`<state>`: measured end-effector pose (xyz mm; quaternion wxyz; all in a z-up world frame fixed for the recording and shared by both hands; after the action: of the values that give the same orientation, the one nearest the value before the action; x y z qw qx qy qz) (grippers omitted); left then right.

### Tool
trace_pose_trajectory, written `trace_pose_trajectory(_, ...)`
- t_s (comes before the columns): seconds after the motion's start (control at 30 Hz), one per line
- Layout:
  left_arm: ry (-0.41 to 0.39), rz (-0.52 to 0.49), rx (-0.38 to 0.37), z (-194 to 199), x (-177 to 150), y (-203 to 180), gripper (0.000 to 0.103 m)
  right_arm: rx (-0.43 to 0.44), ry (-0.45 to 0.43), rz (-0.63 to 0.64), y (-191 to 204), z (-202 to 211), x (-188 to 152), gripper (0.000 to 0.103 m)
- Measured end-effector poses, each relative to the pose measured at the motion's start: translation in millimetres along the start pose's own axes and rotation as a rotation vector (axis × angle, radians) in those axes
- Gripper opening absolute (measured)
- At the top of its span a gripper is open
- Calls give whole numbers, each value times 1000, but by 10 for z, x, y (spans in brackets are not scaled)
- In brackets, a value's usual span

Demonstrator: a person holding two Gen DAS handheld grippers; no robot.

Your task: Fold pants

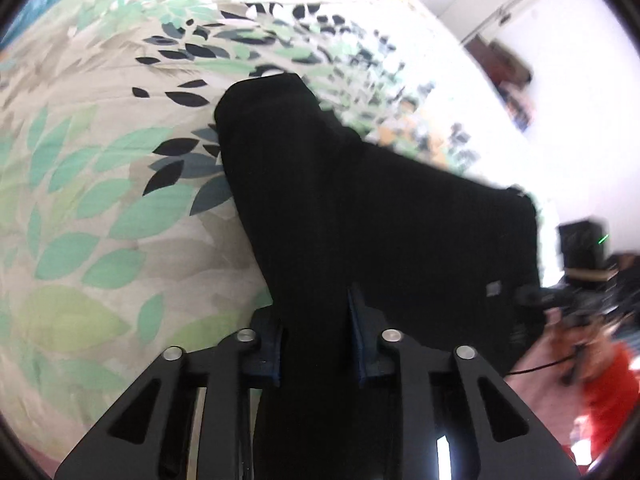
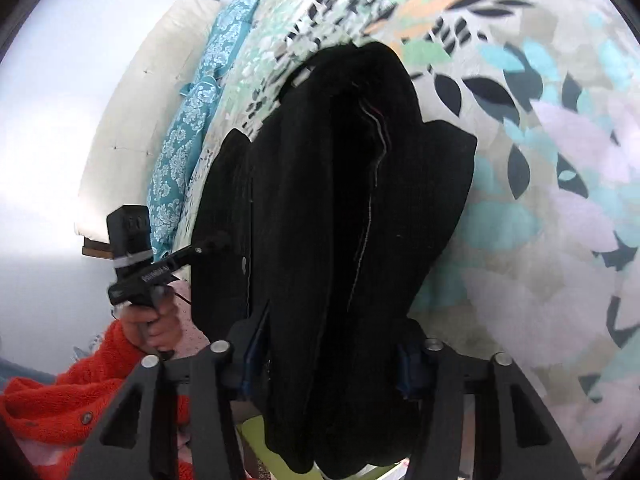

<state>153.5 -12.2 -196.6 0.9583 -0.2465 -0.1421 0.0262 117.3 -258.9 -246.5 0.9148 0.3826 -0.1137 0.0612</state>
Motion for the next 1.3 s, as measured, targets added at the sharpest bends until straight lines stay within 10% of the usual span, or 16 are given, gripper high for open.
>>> trace_pose_trajectory(0.23, -118, -105, 36, 399, 580, -276, 23, -25, -71, 167, 479, 153, 744, 43)
trace_pose_trajectory(0.5, -247, -95, 220, 57, 1557, -271, 36, -153, -102, 96, 7, -106, 1750, 50)
trace_pose_trajectory(0.67, -285, -80, 335, -41, 1167, -57, 74, -286, -137, 2, -356, 94, 1319, 63)
trace_pose_trajectory(0.83, -328, -141, 421, 263, 674, -74, 95, -416, -299, 49, 5, 666, 739, 103)
trace_pose_trajectory(1.03, -456, -150, 467, 751, 472, -392, 101, -708, -361, 180, 645, 769, 397, 103)
trace_pose_trajectory(1.3, -538, -190, 596, 1219, 425, -548, 101, -737, -409, 335, 1386, 629, 338, 103)
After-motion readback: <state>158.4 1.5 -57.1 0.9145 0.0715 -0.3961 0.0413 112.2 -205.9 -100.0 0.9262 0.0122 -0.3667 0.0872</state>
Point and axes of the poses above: each gripper's, at about its wrist camera, not at the fingertips, and z roughly against the way its jaws point, y to its left, x to its top, the point moved 5 cm from there along -z, roughly the way its jaws point, and after that the axes turned 6 degrees about z, right-handed, at the moved point
